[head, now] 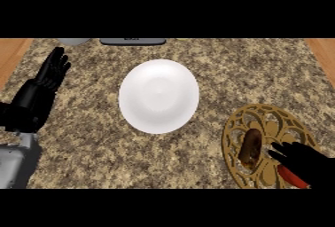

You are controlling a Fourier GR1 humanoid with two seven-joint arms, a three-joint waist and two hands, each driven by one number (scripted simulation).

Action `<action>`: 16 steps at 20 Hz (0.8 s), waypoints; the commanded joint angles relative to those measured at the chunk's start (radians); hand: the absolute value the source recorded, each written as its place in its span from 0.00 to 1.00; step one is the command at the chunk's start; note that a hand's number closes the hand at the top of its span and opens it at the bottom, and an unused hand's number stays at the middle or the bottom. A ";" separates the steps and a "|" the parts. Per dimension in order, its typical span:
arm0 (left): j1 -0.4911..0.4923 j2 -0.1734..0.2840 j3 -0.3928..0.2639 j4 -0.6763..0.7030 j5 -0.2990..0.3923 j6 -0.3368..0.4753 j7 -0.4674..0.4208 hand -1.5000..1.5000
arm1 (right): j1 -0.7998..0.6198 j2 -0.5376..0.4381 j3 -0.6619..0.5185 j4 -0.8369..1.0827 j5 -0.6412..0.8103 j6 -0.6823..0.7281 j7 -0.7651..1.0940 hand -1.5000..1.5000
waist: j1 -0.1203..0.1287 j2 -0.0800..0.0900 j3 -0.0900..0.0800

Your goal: Pick the bell pepper from the placemat and place it in the plate

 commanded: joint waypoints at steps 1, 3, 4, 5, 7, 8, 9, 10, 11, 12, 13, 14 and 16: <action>0.034 -0.027 -0.001 -0.028 -0.014 -0.002 -0.003 0.50 | -0.013 0.031 0.002 0.031 0.100 0.025 0.032 0.00 | -0.002 -0.002 0.000; 0.030 -0.017 0.024 -0.013 0.008 -0.034 -0.011 0.50 | -0.053 0.070 0.029 0.098 0.141 0.044 0.045 0.00 | 0.002 0.000 0.000; -0.035 -0.056 -0.006 0.025 -0.046 0.013 0.000 0.50 | -0.066 0.073 0.015 0.093 0.128 0.080 0.043 0.00 | -0.003 0.000 0.000; 0.019 -0.014 0.032 0.021 -0.014 -0.045 -0.044 0.50 | -0.087 0.078 -0.003 0.190 0.146 0.050 -0.013 0.00 | 0.002 0.001 0.001; 0.040 -0.019 0.043 -0.025 -0.002 -0.051 0.001 0.50 | -0.065 0.115 0.014 0.194 0.206 0.039 -0.004 0.00 | 0.001 -0.001 0.001; 0.027 -0.011 0.063 -0.032 -0.011 -0.048 0.002 0.50 | -0.096 0.152 0.046 0.192 0.229 0.064 0.009 0.00 | 0.002 -0.001 0.001; 0.056 -0.041 0.023 -0.061 -0.045 -0.029 -0.017 0.50 | -0.074 0.144 0.010 0.261 0.226 0.022 -0.048 0.00 | 0.001 -0.001 0.001; 0.020 -0.009 0.070 -0.061 0.007 -0.066 0.057 0.50 | -0.130 0.170 0.021 0.267 0.231 0.076 -0.033 0.00 | 0.003 0.000 0.001; -0.029 -0.056 0.031 0.003 -0.047 -0.027 0.027 0.50 | -0.050 0.166 0.025 0.250 0.252 0.031 -0.062 0.00 | -0.006 0.000 0.001; -0.014 -0.066 0.030 0.013 -0.044 -0.041 0.009 0.50 | -0.108 0.180 0.017 0.322 0.272 0.036 -0.087 0.00 | -0.002 0.000 0.001; 0.046 -0.041 0.053 -0.055 -0.038 -0.056 0.023 0.50 | -0.117 0.199 0.020 0.331 0.280 0.057 -0.088 0.00 | 0.002 -0.001 0.001; 0.037 -0.067 0.033 -0.040 -0.063 -0.032 0.021 0.50 | -0.164 0.256 0.067 0.315 0.298 0.110 -0.006 0.00 | 0.003 0.000 0.000; 0.028 -0.092 0.015 -0.095 -0.071 -0.017 0.058 0.50 | -0.179 0.238 0.025 0.395 0.304 0.090 -0.096 0.00 | 0.004 -0.001 0.001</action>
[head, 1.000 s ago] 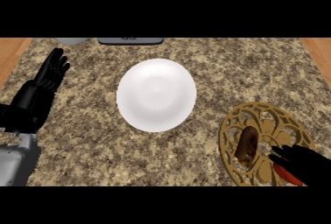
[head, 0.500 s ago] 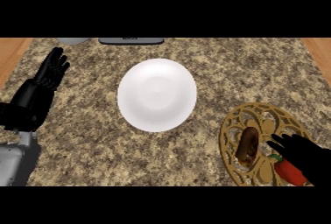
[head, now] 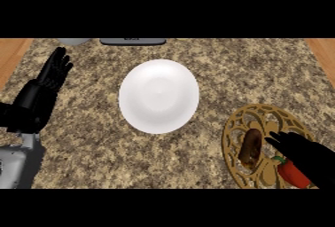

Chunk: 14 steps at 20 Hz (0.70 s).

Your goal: Pick the bell pepper from the placemat and place it in the plate

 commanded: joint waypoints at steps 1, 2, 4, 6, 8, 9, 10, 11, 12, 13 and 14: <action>-0.017 -0.016 0.012 0.021 -0.020 -0.010 -0.007 0.50 | -0.037 0.031 0.005 0.098 0.052 0.032 -0.065 0.00 | 0.000 0.000 0.000; 0.089 0.002 0.030 -0.075 0.014 -0.045 -0.007 0.50 | -0.040 0.063 -0.002 0.102 0.049 0.030 -0.053 0.00 | 0.004 -0.001 0.000; -0.024 -0.023 0.020 -0.021 -0.036 -0.003 0.043 0.50 | 0.003 0.059 -0.010 0.075 0.097 0.027 -0.056 0.00 | -0.004 -0.001 0.000; -0.014 -0.014 0.050 0.031 -0.010 -0.054 -0.007 0.50 | 0.016 0.068 -0.020 0.133 0.137 -0.031 -0.114 0.00 | -0.004 0.000 0.000; 0.004 0.002 0.061 0.020 -0.015 -0.063 -0.025 0.50 | -0.055 0.109 -0.005 0.276 0.181 -0.073 -0.123 0.00 | 0.002 0.000 0.000; 0.014 -0.036 0.033 -0.052 -0.024 -0.024 0.031 0.50 | -0.008 0.103 -0.002 0.288 0.207 -0.126 -0.142 0.00 | 0.001 -0.001 0.000; -0.051 -0.022 0.049 0.065 -0.026 -0.053 -0.014 0.50 | -0.035 0.117 0.011 0.279 0.247 -0.119 -0.106 0.00 | -0.003 0.000 0.000; -0.015 -0.023 0.054 0.027 -0.022 -0.064 -0.007 0.50 | -0.025 0.134 0.015 0.305 0.267 -0.151 -0.137 0.00 | -0.001 0.000 0.000; 0.001 -0.036 0.048 -0.026 -0.014 -0.043 0.014 0.50 | -0.076 0.166 -0.005 0.351 0.195 -0.153 -0.199 1.00 | 0.004 0.000 0.000; -0.010 -0.021 0.053 0.004 -0.023 -0.044 0.003 0.50 | -0.100 0.175 -0.016 0.299 0.161 -0.165 -0.215 1.00 | 0.005 0.001 0.001; -0.023 -0.016 0.054 0.014 -0.018 -0.053 0.015 0.50 | -0.040 0.192 0.016 0.270 0.223 -0.279 -0.207 1.00 | -0.002 0.000 0.001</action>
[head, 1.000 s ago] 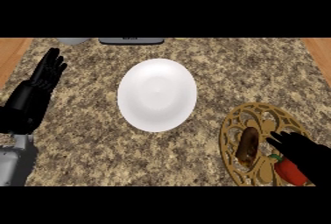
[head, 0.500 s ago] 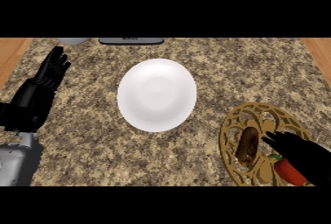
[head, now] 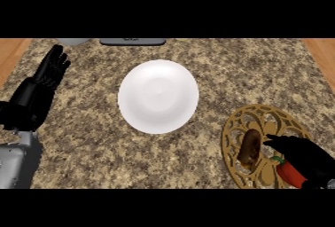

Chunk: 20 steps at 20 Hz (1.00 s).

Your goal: Pick the bell pepper from the placemat and place it in the plate

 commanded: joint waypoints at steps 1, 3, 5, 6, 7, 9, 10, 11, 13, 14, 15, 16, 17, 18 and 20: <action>0.042 -0.009 0.007 0.002 0.008 -0.016 -0.029 0.50 | 0.010 0.017 -0.030 0.016 -0.007 -0.153 -0.120 1.00 | 0.000 0.004 0.010; 0.011 -0.015 0.005 0.043 -0.008 -0.013 -0.042 0.50 | -0.042 0.073 -0.013 0.059 0.046 -0.201 -0.097 1.00 | 0.003 0.006 0.010; 0.032 -0.017 -0.006 0.022 -0.033 -0.001 -0.037 0.50 | 0.013 0.062 -0.020 -0.068 0.042 -0.215 -0.088 1.00 | -0.007 0.004 0.010; 0.001 -0.013 0.007 0.014 -0.015 0.001 0.001 0.50 | -0.024 0.096 -0.021 -0.011 0.068 -0.270 -0.089 1.00 | -0.001 0.005 0.010; -0.013 -0.018 0.001 0.030 -0.037 0.016 -0.008 0.50 | -0.015 0.070 -0.030 -0.037 0.069 -0.295 -0.129 1.00 | -0.005 0.005 0.010; 0.041 -0.002 0.025 -0.009 -0.020 0.017 0.003 0.50 | 0.087 0.217 -0.091 -0.094 0.094 -0.235 0.268 1.00 | -0.048 -0.011 0.007; 0.064 -0.006 0.025 -0.006 -0.029 0.028 0.000 0.50 | 0.130 0.242 -0.139 -0.069 0.089 -0.241 0.346 1.00 | -0.090 -0.020 0.005; 0.067 0.008 0.047 -0.004 -0.015 0.025 0.010 0.50 | 0.171 0.255 -0.189 -0.051 0.084 -0.247 0.412 1.00 | -0.133 -0.030 0.004; 0.078 0.019 0.071 0.005 -0.028 0.048 0.010 0.50 | 0.233 0.307 -0.266 -0.043 0.065 -0.266 0.529 1.00 | -0.214 -0.041 0.001; 0.090 0.019 0.081 0.003 -0.024 0.052 0.010 0.50 | 0.263 0.333 -0.291 -0.063 0.078 -0.287 0.592 1.00 | -0.217 -0.045 -0.001; 0.090 0.024 0.087 -0.003 -0.026 0.056 0.015 0.50 | 0.285 0.373 -0.294 -0.100 0.091 -0.312 0.646 1.00 | -0.215 -0.048 0.000; 0.105 0.030 0.093 0.002 -0.024 0.050 0.011 0.50 | 0.298 0.414 -0.289 -0.139 0.116 -0.342 0.700 1.00 | -0.198 -0.044 -0.002; 0.110 0.024 0.089 -0.006 -0.029 0.056 0.009 0.50 | 0.327 0.457 -0.279 -0.179 0.134 -0.374 0.742 1.00 | -0.193 -0.044 -0.001; 0.092 0.032 0.095 -0.012 -0.020 0.050 0.015 0.50 | 0.341 0.496 -0.254 -0.225 0.158 -0.388 0.781 1.00 | -0.187 -0.043 -0.002; 0.095 0.031 0.084 -0.019 -0.021 0.041 0.013 0.50 | 0.371 0.589 -0.193 -0.320 0.205 -0.437 0.848 1.00 | -0.157 -0.035 0.000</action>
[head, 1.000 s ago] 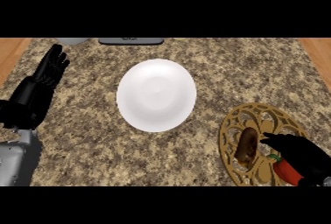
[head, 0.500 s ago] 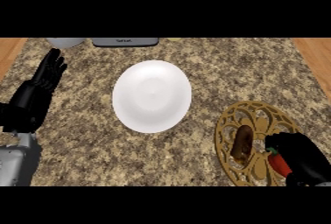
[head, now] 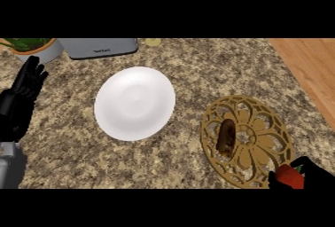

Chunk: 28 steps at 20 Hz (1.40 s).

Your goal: Pick the bell pepper from the placemat and place it in the plate

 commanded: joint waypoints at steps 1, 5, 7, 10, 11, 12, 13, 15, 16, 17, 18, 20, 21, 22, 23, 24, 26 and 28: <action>0.004 0.010 0.002 -0.017 0.009 -0.016 -0.002 0.50 | 0.071 0.170 0.080 -0.153 0.119 -0.094 0.193 1.00 | 0.036 0.010 0.007; -0.009 0.000 -0.035 -0.043 0.009 -0.036 0.002 0.50 | 0.033 0.223 0.268 -0.315 0.288 -0.133 0.295 1.00 | 0.097 0.017 0.008; -0.009 -0.004 -0.032 -0.027 0.027 -0.052 -0.008 0.50 | -0.007 0.225 0.374 -0.364 0.336 -0.170 0.359 1.00 | 0.116 0.023 0.008; -0.019 -0.018 -0.061 -0.033 0.021 -0.061 -0.007 0.50 | -0.074 0.227 0.517 -0.393 0.459 -0.174 0.498 1.00 | 0.147 0.032 0.010; -0.046 -0.013 -0.055 -0.032 0.030 -0.062 0.009 0.50 | -0.099 0.227 0.566 -0.380 0.501 -0.164 0.530 1.00 | 0.151 0.034 0.010; -0.030 -0.008 -0.061 -0.052 0.014 -0.059 0.004 0.50 | -0.109 0.227 0.617 -0.381 0.536 -0.160 0.588 1.00 | 0.163 0.033 0.011; -0.043 -0.038 -0.083 -0.050 0.012 -0.045 0.013 0.50 | -0.144 0.227 0.659 -0.368 0.563 -0.135 0.626 1.00 | 0.164 0.037 0.011; -0.043 -0.026 -0.069 -0.022 0.020 -0.065 -0.017 0.50 | -0.228 0.227 0.722 -0.316 0.599 -0.114 0.711 1.00 | 0.178 0.046 0.012; -0.082 -0.002 -0.054 -0.030 0.044 -0.083 0.016 0.50 | -0.262 0.227 0.718 -0.290 0.605 -0.119 0.747 1.00 | 0.181 0.048 0.013; -0.069 -0.031 -0.081 -0.023 0.013 -0.060 -0.006 0.50 | -0.286 0.228 0.749 -0.272 0.601 -0.104 0.775 1.00 | 0.183 0.050 0.013; -0.054 -0.051 -0.094 -0.029 0.013 -0.054 -0.007 0.50 | -0.338 0.228 0.733 -0.253 0.605 -0.078 0.799 1.00 | 0.192 0.051 0.013; -0.088 -0.028 -0.084 -0.031 0.013 -0.064 0.003 0.50 | -0.402 0.228 0.723 -0.207 0.575 -0.082 0.839 1.00 | 0.200 0.055 0.014; -0.107 -0.034 -0.081 -0.030 0.033 -0.066 0.033 0.50 | -0.444 0.228 0.706 -0.188 0.556 -0.101 0.846 1.00 | 0.204 0.055 0.015; -0.089 -0.049 -0.105 -0.036 0.003 -0.053 0.010 0.50 | -0.470 0.227 0.698 -0.179 0.540 -0.096 0.847 1.00 | 0.209 0.056 0.015; -0.082 -0.042 -0.098 -0.053 0.018 -0.067 0.004 0.50 | -0.502 0.227 0.648 -0.142 0.497 -0.107 0.847 1.00 | 0.226 0.059 0.016; -0.097 -0.066 -0.110 0.001 -0.001 -0.046 -0.003 0.50 | -0.537 0.227 0.657 -0.147 0.481 -0.103 0.848 1.00 | 0.211 0.064 0.015; -0.122 -0.041 -0.092 -0.001 0.015 -0.064 0.015 0.50 | -0.602 0.227 0.604 -0.110 0.423 -0.126 0.848 1.00 | 0.224 0.064 0.017; -0.109 -0.050 -0.107 -0.012 0.017 -0.074 0.004 0.50 | -0.641 0.227 0.557 -0.042 0.375 -0.155 0.848 1.00 | 0.242 0.067 0.017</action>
